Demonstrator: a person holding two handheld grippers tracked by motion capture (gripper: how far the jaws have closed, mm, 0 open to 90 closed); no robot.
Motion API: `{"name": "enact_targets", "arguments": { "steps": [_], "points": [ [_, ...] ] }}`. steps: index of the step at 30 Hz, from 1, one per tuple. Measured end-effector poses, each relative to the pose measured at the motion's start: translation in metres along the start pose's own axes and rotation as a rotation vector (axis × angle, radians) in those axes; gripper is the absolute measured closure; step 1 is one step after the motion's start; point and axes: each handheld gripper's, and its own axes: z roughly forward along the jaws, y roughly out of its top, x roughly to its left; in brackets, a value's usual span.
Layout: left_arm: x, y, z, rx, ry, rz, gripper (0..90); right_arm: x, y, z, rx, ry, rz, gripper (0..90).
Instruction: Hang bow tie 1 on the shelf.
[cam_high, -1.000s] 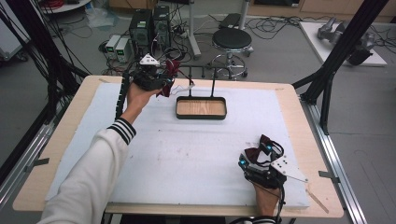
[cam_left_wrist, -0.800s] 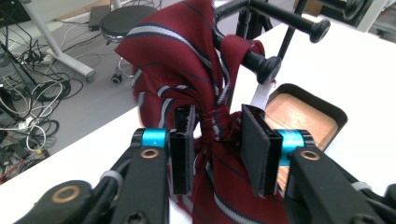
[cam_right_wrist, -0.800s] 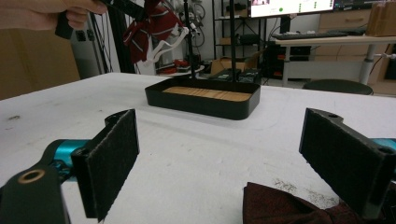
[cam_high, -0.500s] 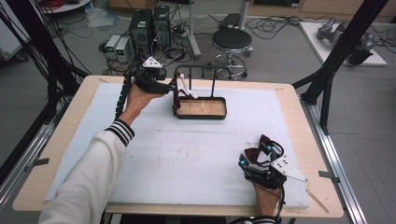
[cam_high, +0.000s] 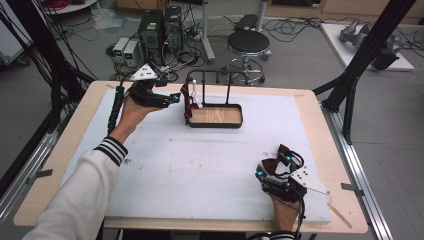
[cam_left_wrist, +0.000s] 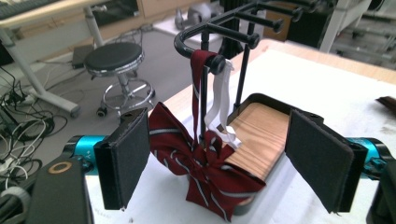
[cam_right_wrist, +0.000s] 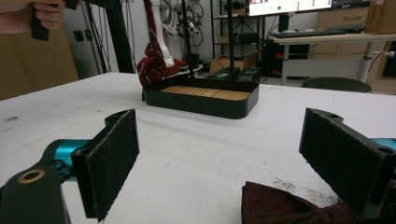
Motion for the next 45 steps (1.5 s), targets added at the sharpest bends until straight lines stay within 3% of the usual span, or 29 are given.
{"name": "enact_targets", "arguments": {
  "steps": [7, 19, 24, 31, 36, 38, 42, 45],
  "points": [
    [-0.004, -0.019, -0.035, -0.057, 0.013, -0.020, 22.4, 0.000, 0.000, 0.000, 0.000, -0.002, -0.004, 11.2],
    [-0.032, -0.071, -0.098, -0.173, -0.015, -0.021, 20.6, 0.001, 0.000, 0.000, -0.001, -0.003, -0.002, 11.2],
    [-0.039, -0.096, -0.115, -0.174, 0.000, -0.039, 20.6, 0.001, 0.000, -0.001, 0.001, -0.003, -0.007, 11.2],
    [-0.053, -0.124, -0.135, -0.207, 0.046, -0.027, 20.6, 0.002, 0.000, 0.000, 0.001, -0.007, -0.012, 11.1],
    [-0.061, -0.144, -0.146, -0.260, 0.053, -0.044, 20.6, 0.002, 0.000, 0.000, 0.001, -0.008, -0.016, 11.2],
    [-0.061, -0.151, -0.149, -0.269, 0.056, -0.041, 20.6, 0.002, 0.000, 0.000, 0.001, -0.008, -0.014, 11.2],
    [-0.059, -0.161, -0.154, -0.296, 0.074, -0.076, 20.6, 0.002, 0.000, 0.000, -0.002, -0.010, -0.018, 11.2],
    [-0.057, -0.161, -0.157, -0.288, 0.095, -0.060, 20.6, 0.002, 0.000, 0.000, 0.001, -0.007, -0.015, 11.2]
  ]
}}
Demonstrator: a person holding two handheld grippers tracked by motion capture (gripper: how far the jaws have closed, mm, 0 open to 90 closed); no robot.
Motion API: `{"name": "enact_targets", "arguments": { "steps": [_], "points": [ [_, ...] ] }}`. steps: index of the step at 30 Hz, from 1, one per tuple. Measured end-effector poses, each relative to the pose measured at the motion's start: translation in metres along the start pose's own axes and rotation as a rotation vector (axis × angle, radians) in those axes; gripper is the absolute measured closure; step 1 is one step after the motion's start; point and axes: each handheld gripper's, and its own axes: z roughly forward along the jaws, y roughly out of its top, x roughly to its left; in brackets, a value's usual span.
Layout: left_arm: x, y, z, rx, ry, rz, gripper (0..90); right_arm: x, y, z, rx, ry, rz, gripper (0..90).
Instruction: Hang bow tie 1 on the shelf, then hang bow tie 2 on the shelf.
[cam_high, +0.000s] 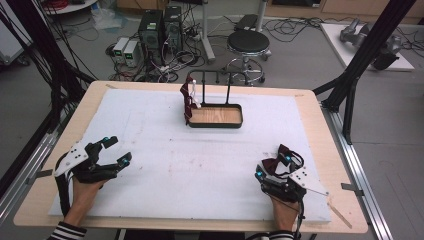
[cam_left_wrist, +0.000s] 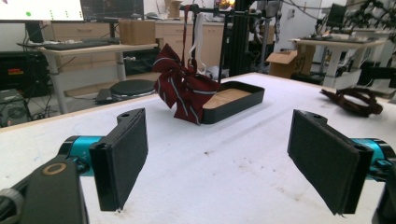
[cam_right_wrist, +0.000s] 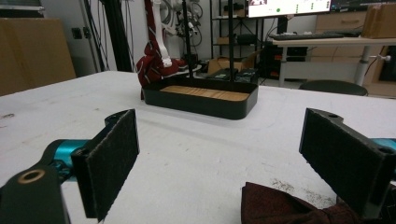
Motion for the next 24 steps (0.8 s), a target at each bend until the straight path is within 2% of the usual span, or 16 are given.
{"name": "enact_targets", "arguments": {
  "steps": [7, 11, 24],
  "points": [
    [0.0028, -0.0058, -0.0009, 0.004, 0.014, -0.016, 20.7, 0.0007, 0.0000, 0.0000, 0.001, -0.002, -0.006, 11.2],
    [0.0016, -0.0042, -0.0026, -0.016, 0.018, -0.008, 20.8, 0.0007, -0.0001, -0.0004, -0.005, -0.002, -0.011, 11.2],
    [0.0005, -0.0060, 0.0004, -0.007, 0.006, -0.016, 20.8, -0.0010, 0.0020, 0.0005, 0.005, 0.008, 0.002, 11.2]
  ]
}}
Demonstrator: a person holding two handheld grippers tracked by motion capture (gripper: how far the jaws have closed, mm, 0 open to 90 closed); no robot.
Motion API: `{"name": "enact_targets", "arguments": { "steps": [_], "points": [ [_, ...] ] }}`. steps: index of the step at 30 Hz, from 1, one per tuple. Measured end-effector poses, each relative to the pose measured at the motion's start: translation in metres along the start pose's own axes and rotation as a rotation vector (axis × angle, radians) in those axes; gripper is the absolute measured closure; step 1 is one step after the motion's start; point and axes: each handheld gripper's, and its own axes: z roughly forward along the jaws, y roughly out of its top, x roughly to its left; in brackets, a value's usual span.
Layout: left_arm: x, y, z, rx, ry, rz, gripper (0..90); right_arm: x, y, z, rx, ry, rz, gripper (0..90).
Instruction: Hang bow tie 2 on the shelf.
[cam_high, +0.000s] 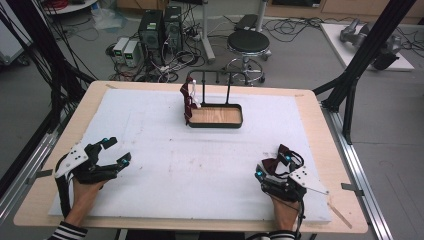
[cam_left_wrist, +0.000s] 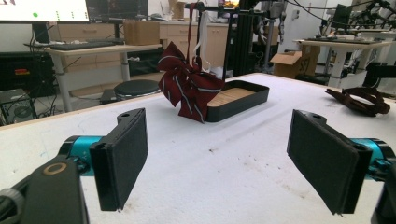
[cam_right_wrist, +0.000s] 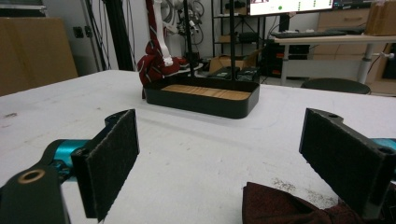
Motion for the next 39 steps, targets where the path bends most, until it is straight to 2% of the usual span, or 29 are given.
{"name": "enact_targets", "arguments": {
  "steps": [5, 9, 12, 15, 24, 27, 34, 39],
  "points": [
    [0.000, -0.001, 0.001, -0.004, -0.007, -0.011, 20.8, -0.001, 0.010, -0.005, -0.015, 0.005, 0.004, 11.2],
    [-0.002, -0.003, 0.000, 0.001, 0.010, 0.016, 20.7, -0.004, 0.022, -0.010, -0.013, 0.000, 0.003, 11.2],
    [0.000, -0.005, -0.001, 0.000, 0.015, 0.008, 20.8, -0.007, 0.032, -0.017, -0.014, -0.008, -0.008, 11.2],
    [0.002, -0.006, -0.001, -0.005, 0.018, -0.002, 20.8, -0.010, 0.043, -0.022, -0.009, -0.012, 0.001, 11.2],
    [0.004, -0.010, -0.001, -0.002, 0.027, 0.001, 20.9, -0.020, 0.078, -0.020, 0.095, -0.029, -0.010, 11.2],
    [0.004, -0.013, -0.001, -0.006, 0.030, -0.003, 21.0, -0.023, 0.087, -0.016, 0.148, -0.037, -0.003, 11.3],
    [0.005, -0.017, -0.001, -0.003, 0.043, -0.001, 21.0, -0.026, 0.102, -0.005, 0.223, -0.045, -0.010, 11.3],
    [0.006, -0.019, -0.001, 0.001, 0.045, -0.004, 21.0, -0.027, 0.107, 0.001, 0.282, -0.069, 0.007, 11.3]
  ]
}}
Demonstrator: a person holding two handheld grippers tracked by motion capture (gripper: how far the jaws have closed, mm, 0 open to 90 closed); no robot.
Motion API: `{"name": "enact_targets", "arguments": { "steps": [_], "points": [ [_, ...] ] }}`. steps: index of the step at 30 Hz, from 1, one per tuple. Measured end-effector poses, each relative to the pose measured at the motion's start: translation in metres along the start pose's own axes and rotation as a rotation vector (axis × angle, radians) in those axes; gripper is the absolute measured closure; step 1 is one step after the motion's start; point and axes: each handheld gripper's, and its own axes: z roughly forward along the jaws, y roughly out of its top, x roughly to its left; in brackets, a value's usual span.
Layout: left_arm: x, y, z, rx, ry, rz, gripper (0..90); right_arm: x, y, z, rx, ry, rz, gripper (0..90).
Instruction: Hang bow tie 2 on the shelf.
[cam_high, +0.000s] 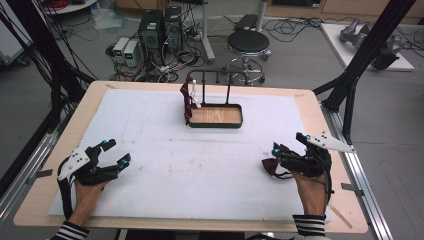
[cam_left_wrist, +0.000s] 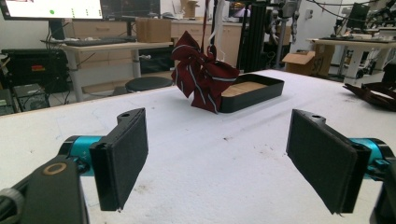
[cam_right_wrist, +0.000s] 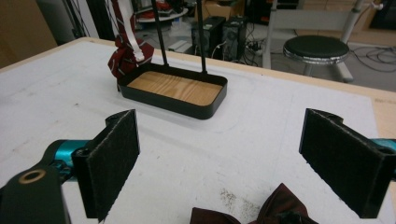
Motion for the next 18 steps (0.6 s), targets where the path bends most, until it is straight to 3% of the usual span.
{"name": "enact_targets", "arguments": {
  "steps": [8, 11, 15, 18],
  "points": [
    [0.000, -0.002, 0.000, -0.002, 0.001, 0.000, 21.1, -0.006, -0.001, 0.010, 0.131, -0.041, 0.043, 14.6],
    [0.000, -0.002, 0.000, -0.002, 0.001, 0.004, 21.1, -0.007, -0.003, 0.014, 0.175, -0.056, 0.027, 16.7],
    [0.000, -0.002, 0.001, -0.002, 0.003, 0.007, 21.1, -0.010, -0.006, 0.022, 0.250, -0.073, 0.045, 17.2],
    [0.000, -0.002, 0.000, 0.000, 0.002, 0.004, 21.3, -0.013, -0.008, 0.027, 0.297, -0.063, 0.066, 17.3]
  ]
}}
